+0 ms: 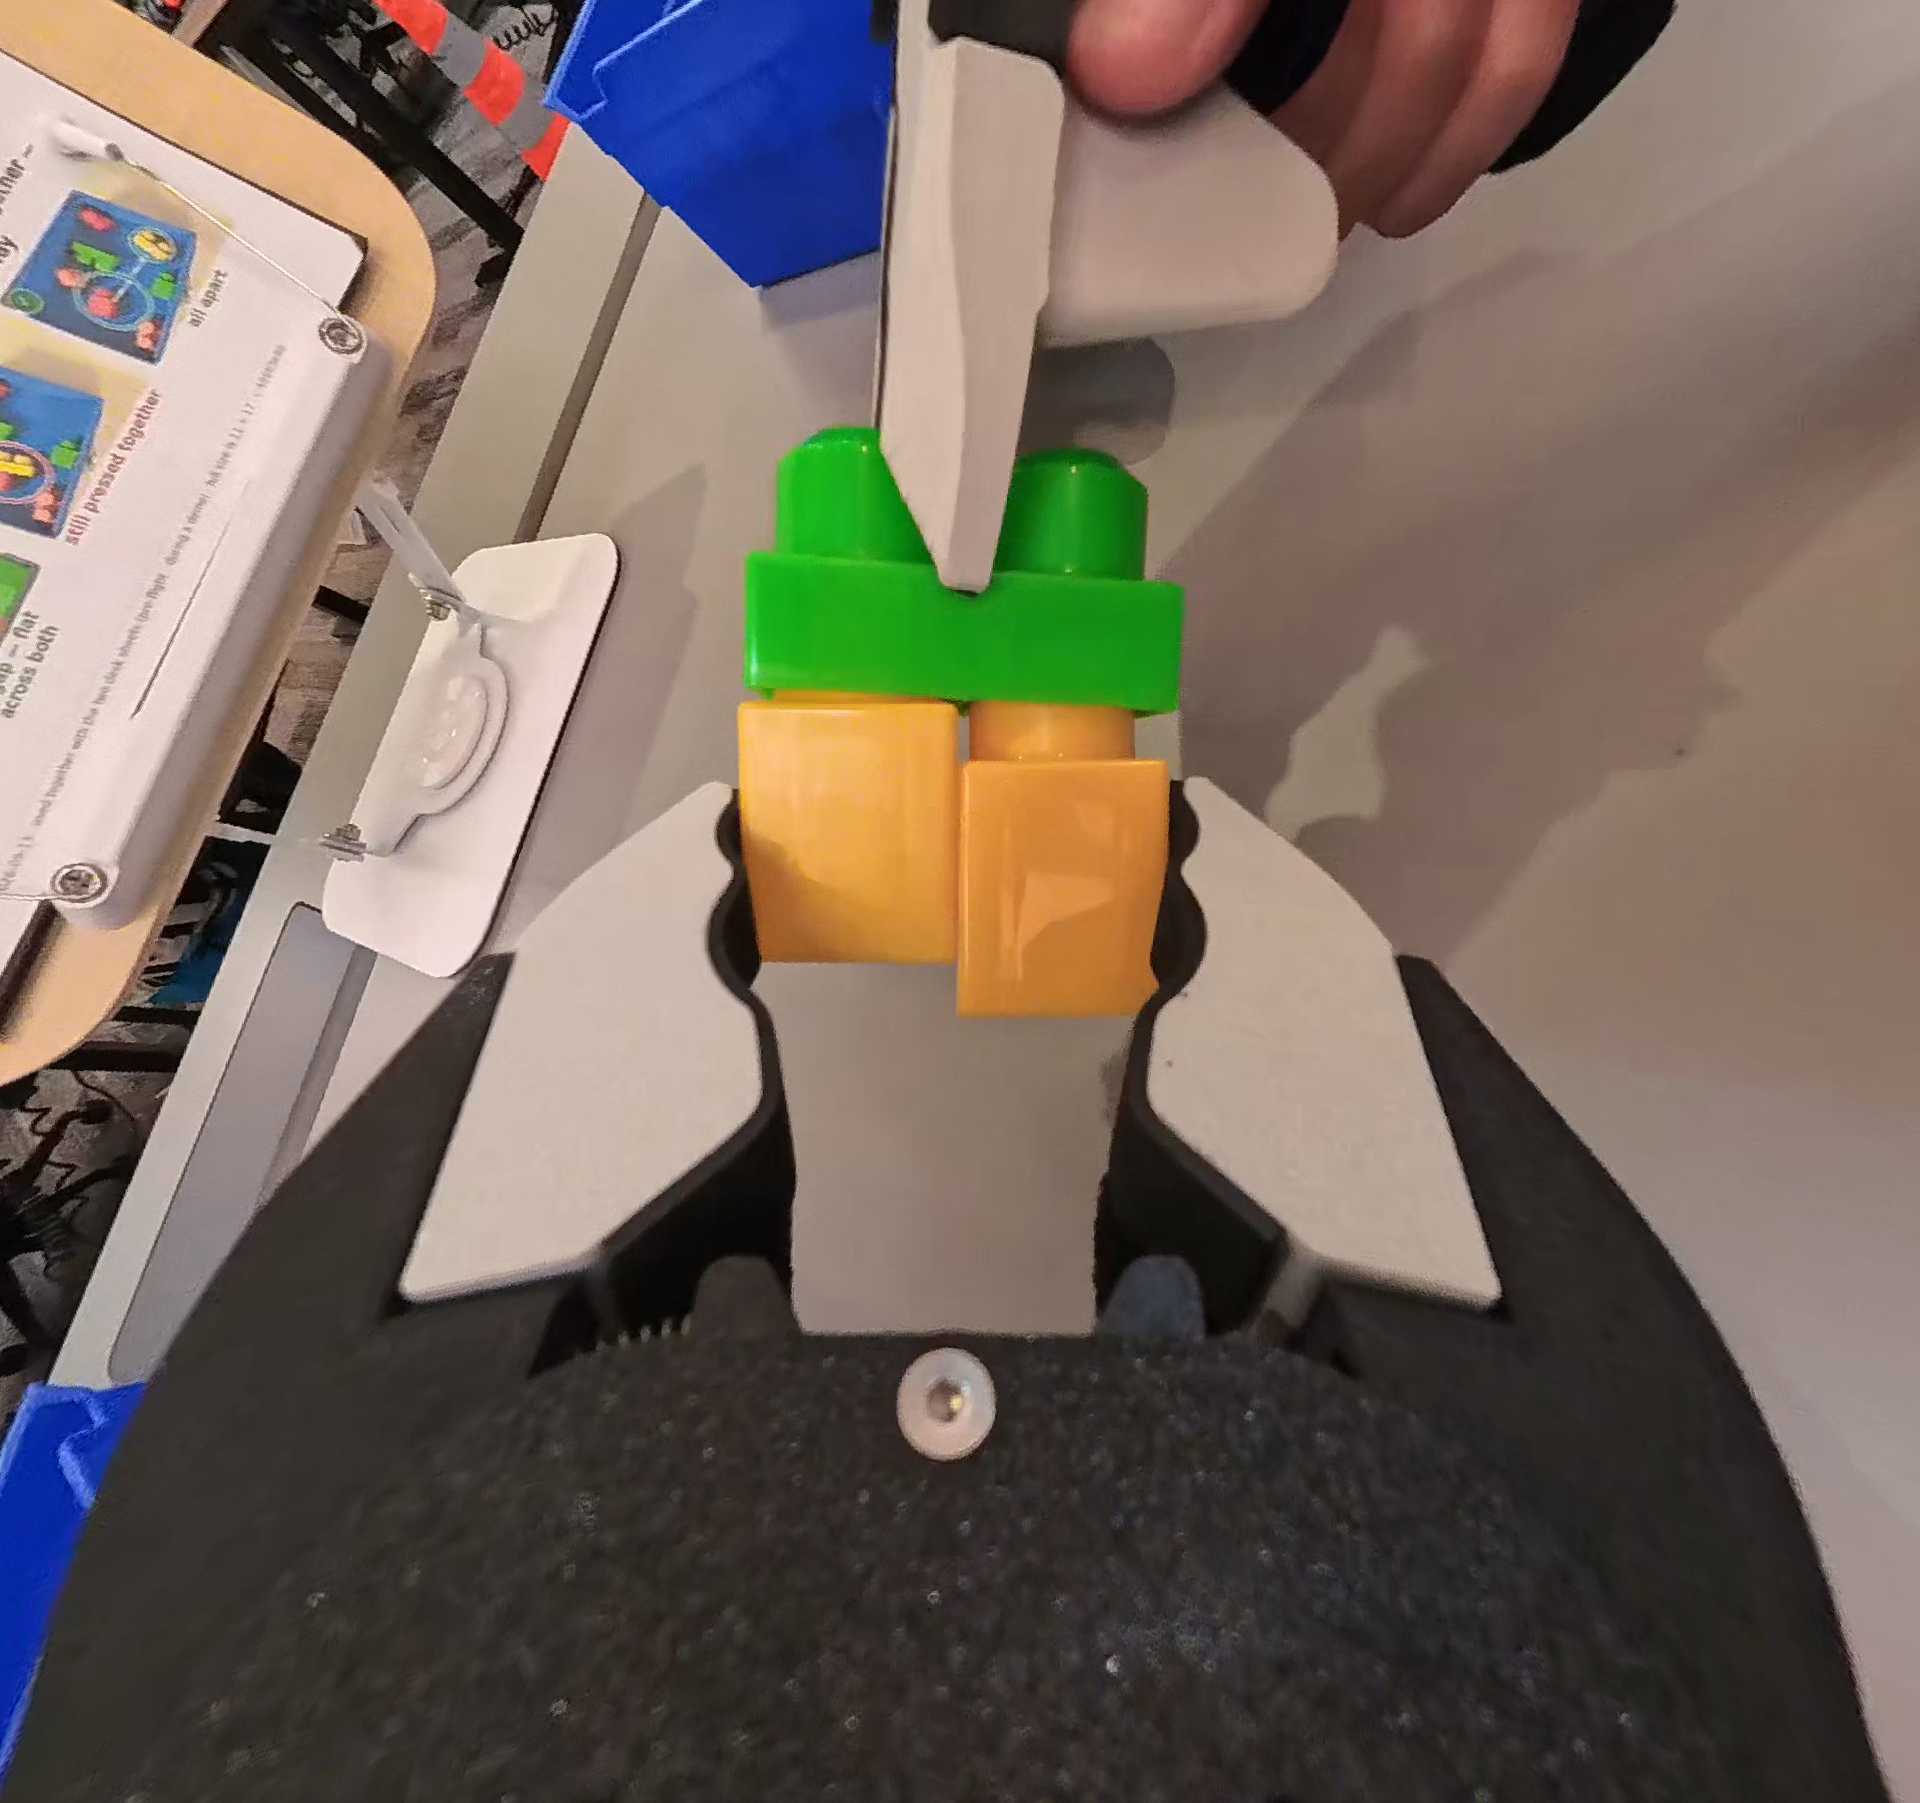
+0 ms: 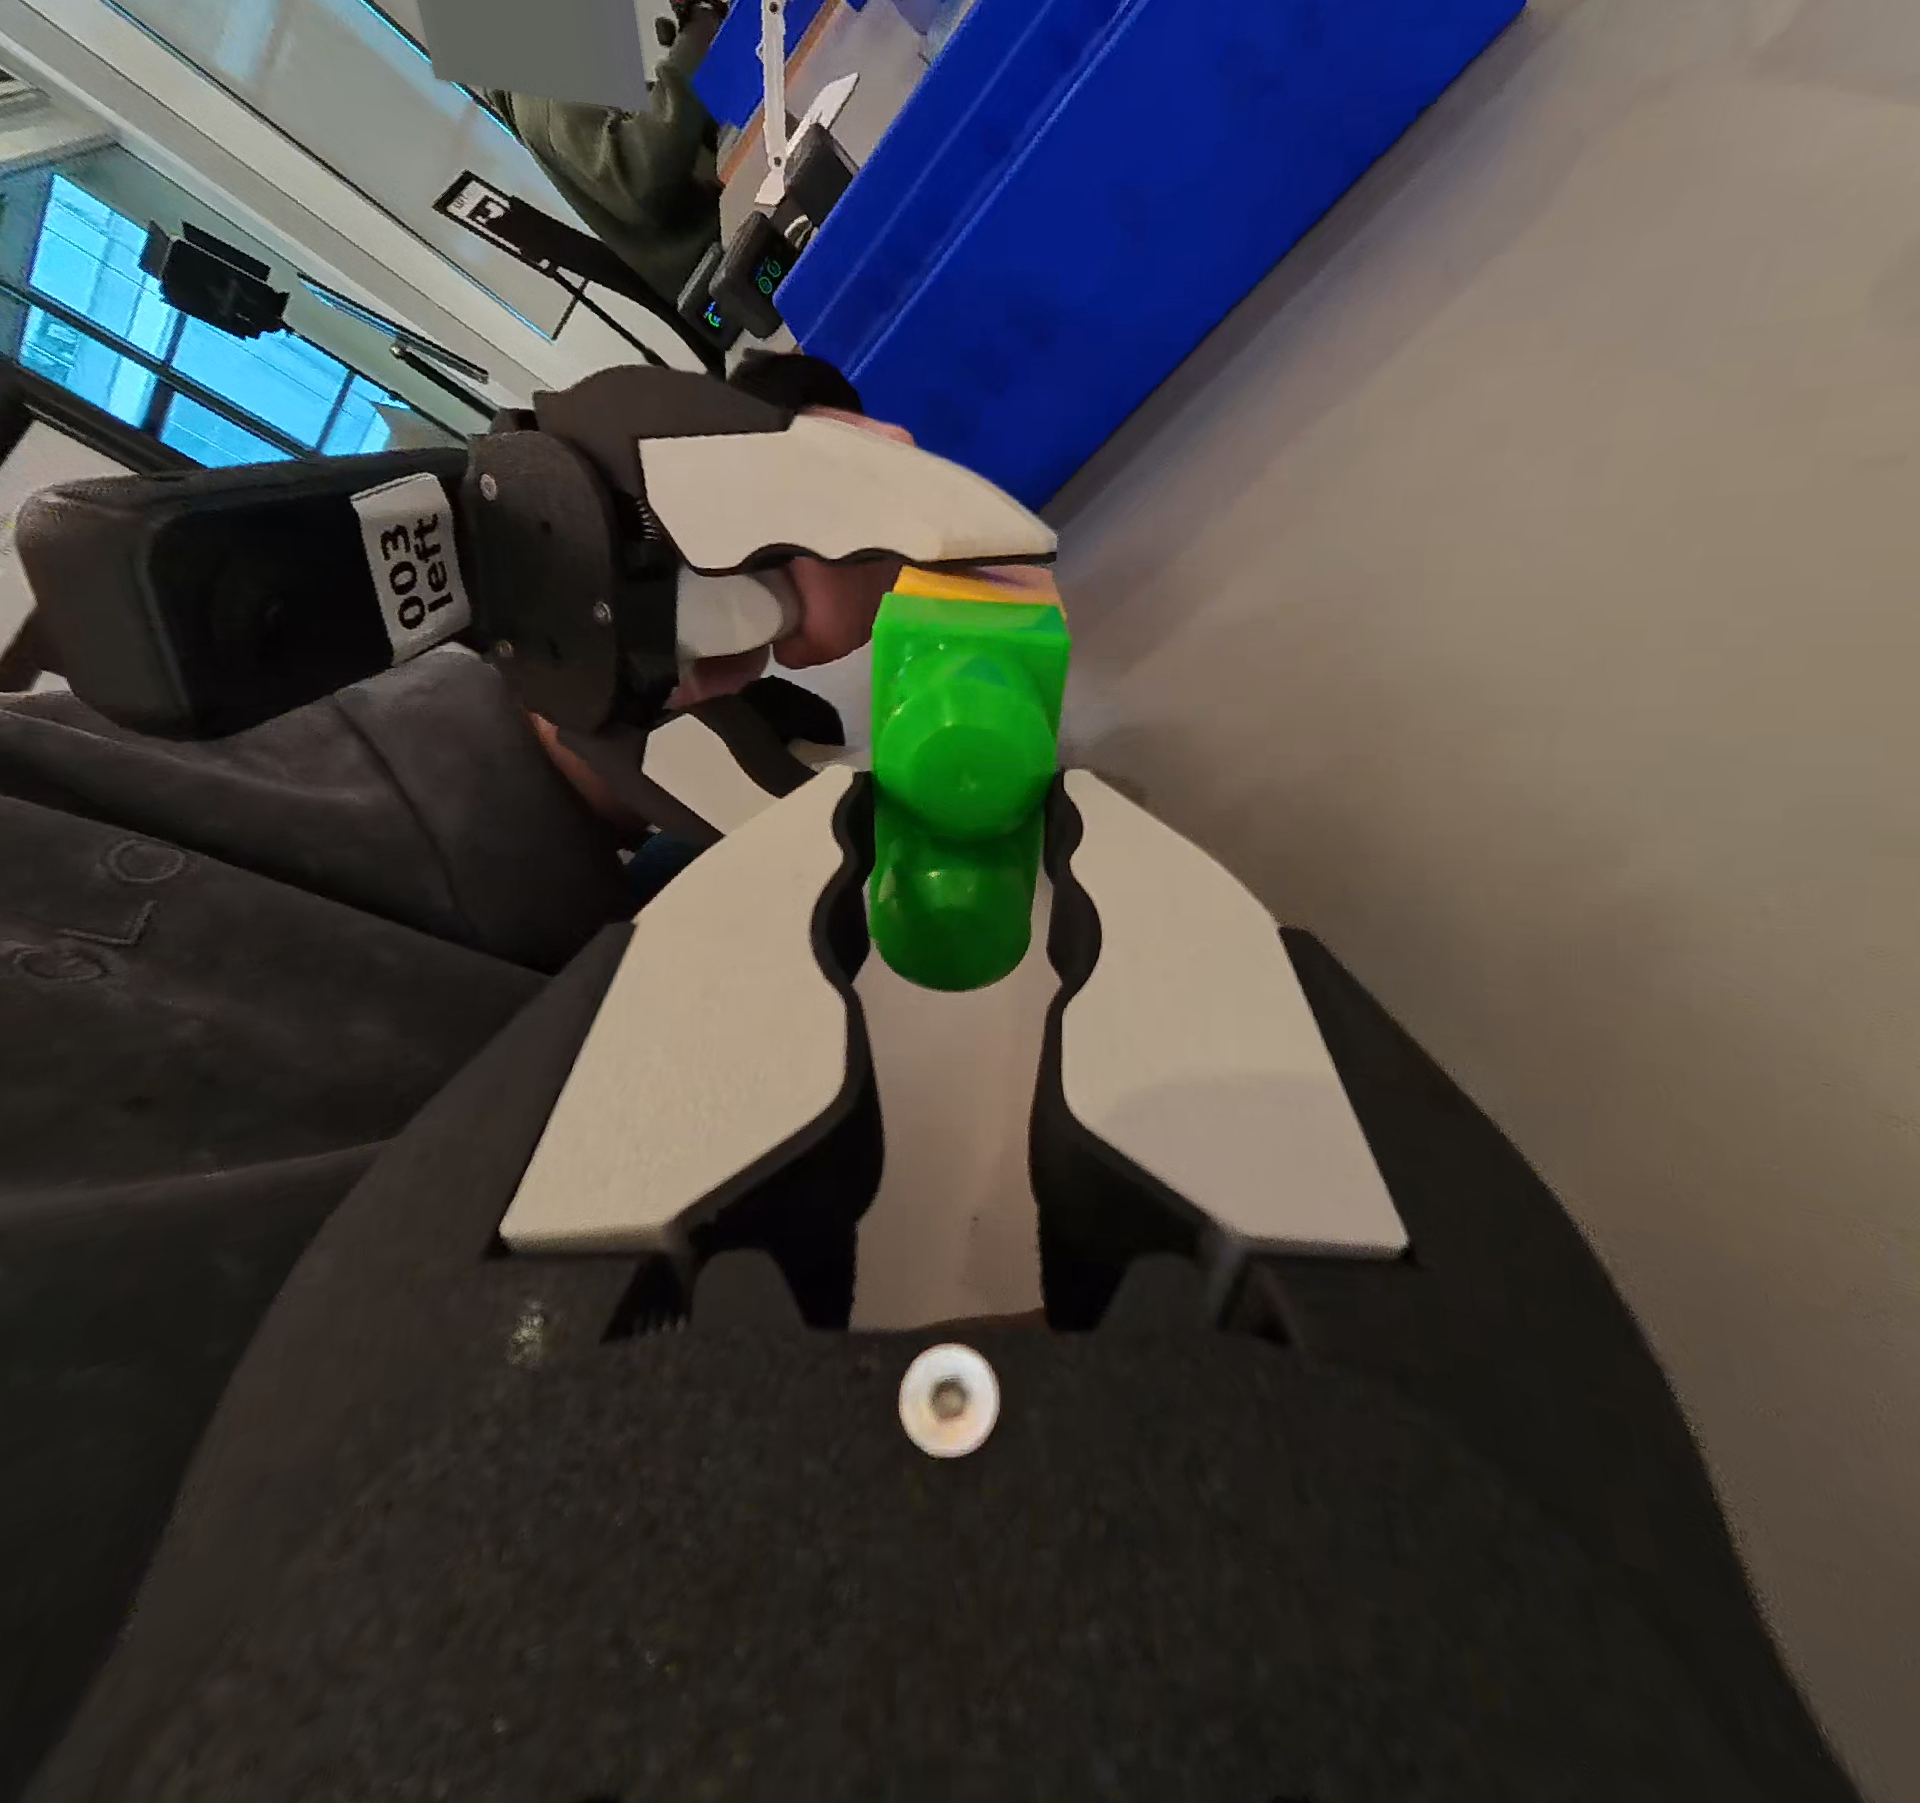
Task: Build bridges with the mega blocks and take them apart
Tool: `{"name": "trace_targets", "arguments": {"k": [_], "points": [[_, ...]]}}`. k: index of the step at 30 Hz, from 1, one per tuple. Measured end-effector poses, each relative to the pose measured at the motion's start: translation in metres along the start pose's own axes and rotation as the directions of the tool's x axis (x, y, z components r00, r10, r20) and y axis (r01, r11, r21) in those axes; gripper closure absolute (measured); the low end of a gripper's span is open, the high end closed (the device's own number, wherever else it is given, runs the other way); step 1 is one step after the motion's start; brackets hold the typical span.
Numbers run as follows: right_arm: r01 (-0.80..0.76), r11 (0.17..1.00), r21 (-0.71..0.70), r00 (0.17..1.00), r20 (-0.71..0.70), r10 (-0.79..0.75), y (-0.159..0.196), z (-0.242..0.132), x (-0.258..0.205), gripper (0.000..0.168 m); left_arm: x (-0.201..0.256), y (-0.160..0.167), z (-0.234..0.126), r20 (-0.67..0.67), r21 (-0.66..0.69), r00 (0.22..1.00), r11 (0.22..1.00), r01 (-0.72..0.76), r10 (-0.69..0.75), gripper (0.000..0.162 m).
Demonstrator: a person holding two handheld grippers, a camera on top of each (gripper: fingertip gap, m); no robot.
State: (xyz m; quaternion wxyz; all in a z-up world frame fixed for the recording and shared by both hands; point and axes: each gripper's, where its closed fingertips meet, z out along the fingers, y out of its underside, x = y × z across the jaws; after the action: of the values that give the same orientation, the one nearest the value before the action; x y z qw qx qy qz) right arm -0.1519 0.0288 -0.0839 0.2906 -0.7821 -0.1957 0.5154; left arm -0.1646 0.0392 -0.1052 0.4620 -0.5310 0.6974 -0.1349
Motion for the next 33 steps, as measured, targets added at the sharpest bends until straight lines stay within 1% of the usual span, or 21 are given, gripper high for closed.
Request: {"name": "trace_targets", "arguments": {"k": [3,6,10,14,16,20,23,26,27,29,31,33], "points": [[-0.012,1.0,-0.006,1.0,-0.007,0.012,0.0,0.0,0.004,0.137,-0.002,0.001,0.004,0.028,-0.014,0.999,1.0,-0.016,0.016,0.088],[-0.05,0.999,0.013,0.999,0.021,0.05,0.0,0.0,0.006,0.137,-0.001,0.001,0.005,0.025,-0.016,1.0,1.0,0.0,0.0,0.088],[-0.082,0.996,0.016,0.996,0.033,0.081,0.004,0.001,0.012,0.137,0.0,0.005,0.01,0.045,-0.043,0.999,0.999,-0.016,0.018,0.088],[-0.092,0.994,0.062,0.995,0.042,0.09,0.003,0.001,0.014,0.137,0.0,0.006,0.012,0.037,-0.036,0.999,0.999,0.001,0.001,0.088],[-0.116,0.99,0.085,0.991,0.07,0.11,0.002,0.001,0.013,0.137,0.0,0.003,0.011,0.027,-0.028,1.0,1.0,0.01,-0.009,0.088],[-0.14,0.982,0.125,0.987,0.092,0.129,0.0,0.001,0.017,0.136,-0.003,0.004,0.013,0.014,-0.045,1.0,0.999,0.015,-0.014,0.088],[-0.148,0.979,0.144,0.986,0.103,0.134,0.0,0.0,0.017,0.136,-0.003,0.0,0.015,0.025,-0.027,0.999,0.999,0.044,-0.043,0.088],[-0.14,0.983,0.119,0.985,0.114,0.127,0.006,0.007,0.014,0.136,0.003,-0.007,0.016,0.005,0.011,0.998,0.998,0.066,-0.066,0.088],[-0.148,0.982,0.119,0.983,0.129,0.133,0.006,0.012,0.012,0.136,0.005,-0.012,0.017,-0.001,0.026,0.998,0.998,0.062,-0.062,0.088],[-0.137,0.979,0.153,0.985,0.129,0.117,0.0,0.009,0.012,0.136,0.002,-0.016,0.018,0.036,0.02,0.999,0.999,0.036,-0.037,0.088],[-0.116,0.979,0.17,0.988,0.121,0.096,-0.003,0.008,0.008,0.137,-0.001,-0.02,0.015,0.045,0.038,0.998,0.998,0.053,-0.055,0.087],[-0.116,0.979,0.17,0.986,0.135,0.094,-0.004,0.009,0.006,0.137,-0.001,-0.02,0.012,0.044,0.037,0.998,0.999,0.039,-0.041,0.087]]}}
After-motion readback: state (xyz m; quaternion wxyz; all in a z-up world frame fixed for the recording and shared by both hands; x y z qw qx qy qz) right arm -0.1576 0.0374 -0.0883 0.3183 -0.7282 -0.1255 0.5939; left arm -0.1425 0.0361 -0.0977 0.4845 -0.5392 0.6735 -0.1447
